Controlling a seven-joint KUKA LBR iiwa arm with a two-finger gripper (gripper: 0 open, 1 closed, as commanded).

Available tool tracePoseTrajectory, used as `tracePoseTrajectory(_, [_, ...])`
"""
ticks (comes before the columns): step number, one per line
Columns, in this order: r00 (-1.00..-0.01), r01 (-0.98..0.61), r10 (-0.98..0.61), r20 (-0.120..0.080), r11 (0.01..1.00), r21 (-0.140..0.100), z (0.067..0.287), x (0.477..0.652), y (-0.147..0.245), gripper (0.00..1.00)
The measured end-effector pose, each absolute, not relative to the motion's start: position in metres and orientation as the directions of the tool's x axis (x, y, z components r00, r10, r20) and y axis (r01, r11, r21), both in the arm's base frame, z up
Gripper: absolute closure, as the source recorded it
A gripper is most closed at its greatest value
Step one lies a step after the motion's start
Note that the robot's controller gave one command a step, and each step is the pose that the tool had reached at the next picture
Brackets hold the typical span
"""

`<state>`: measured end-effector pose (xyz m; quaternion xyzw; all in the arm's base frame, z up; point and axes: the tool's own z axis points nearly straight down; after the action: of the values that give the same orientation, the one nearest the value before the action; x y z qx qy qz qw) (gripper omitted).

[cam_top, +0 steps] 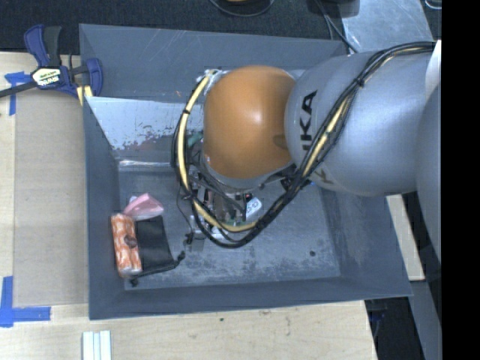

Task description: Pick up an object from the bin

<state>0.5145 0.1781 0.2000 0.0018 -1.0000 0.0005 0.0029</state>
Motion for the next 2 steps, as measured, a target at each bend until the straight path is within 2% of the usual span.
tracePoseTrajectory(1, [-1.0,0.001,0.001,-0.003,1.0,0.001,0.205,0.516,0.177,0.0])
tracePoseTrajectory(2, [-0.977,-0.212,-0.212,0.0,0.977,0.001,0.103,0.492,0.192,0.0])
